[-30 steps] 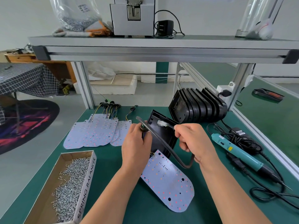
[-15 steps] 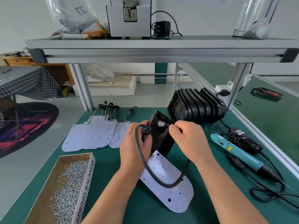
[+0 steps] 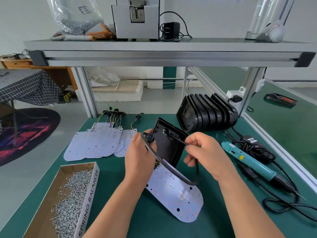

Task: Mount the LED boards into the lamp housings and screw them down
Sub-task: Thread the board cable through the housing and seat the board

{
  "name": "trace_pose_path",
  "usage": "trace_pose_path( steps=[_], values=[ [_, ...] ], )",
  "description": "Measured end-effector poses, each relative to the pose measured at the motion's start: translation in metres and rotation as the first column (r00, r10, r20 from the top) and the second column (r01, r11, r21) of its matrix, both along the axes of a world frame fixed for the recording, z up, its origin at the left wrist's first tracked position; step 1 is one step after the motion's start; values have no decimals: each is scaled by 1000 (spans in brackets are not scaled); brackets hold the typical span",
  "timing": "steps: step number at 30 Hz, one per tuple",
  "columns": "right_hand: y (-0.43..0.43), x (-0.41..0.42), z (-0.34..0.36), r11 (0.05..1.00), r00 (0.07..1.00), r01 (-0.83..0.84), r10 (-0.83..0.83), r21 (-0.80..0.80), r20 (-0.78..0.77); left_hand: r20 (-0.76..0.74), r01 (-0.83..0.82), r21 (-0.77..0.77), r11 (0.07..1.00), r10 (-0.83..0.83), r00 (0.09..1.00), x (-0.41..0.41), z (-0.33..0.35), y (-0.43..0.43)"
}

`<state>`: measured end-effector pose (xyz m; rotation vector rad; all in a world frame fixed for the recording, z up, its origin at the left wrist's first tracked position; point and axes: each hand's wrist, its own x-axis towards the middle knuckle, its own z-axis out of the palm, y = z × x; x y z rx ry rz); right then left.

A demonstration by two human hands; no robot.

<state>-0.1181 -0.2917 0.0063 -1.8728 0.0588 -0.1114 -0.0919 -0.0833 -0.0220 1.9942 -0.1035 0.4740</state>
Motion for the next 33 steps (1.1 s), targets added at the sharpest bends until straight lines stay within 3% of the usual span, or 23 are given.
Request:
trace_pose_path(
  steps=[4,6,8,11,15,18,21,25,30,33],
  values=[
    [14,2,-1,970,965,114,-57,-215,257,-40,77,-37,996,-79,996,1,-1,-2],
    [17,4,-4,966,932,126,-37,-227,361,-55,82,-43,996,-85,995,4,-1,-2],
    [10,8,-9,983,905,175,-142,-47,401,-84,82,-66,994,-87,993,7,-3,1],
    [-10,17,-17,942,889,231,-306,243,341,-193,82,-106,991,-101,976,10,-7,3],
    [-17,28,-32,968,985,-15,-29,250,170,-280,129,-302,944,-218,935,8,-5,-1],
    [-7,24,-34,907,963,-264,229,328,141,-312,200,-406,892,-341,887,6,-3,-3],
    [7,14,-27,927,926,-339,298,161,233,-319,225,-419,880,-375,870,5,-4,-2],
    [2,25,-37,988,993,-64,77,-143,87,-340,168,-555,815,-406,848,3,-5,1],
    [-9,27,-38,896,986,158,-123,-416,109,-389,-112,-582,806,-155,908,9,-4,8],
    [-19,24,-34,748,977,210,-180,-630,112,-393,-185,-621,761,-99,914,13,-3,18]
  ],
)
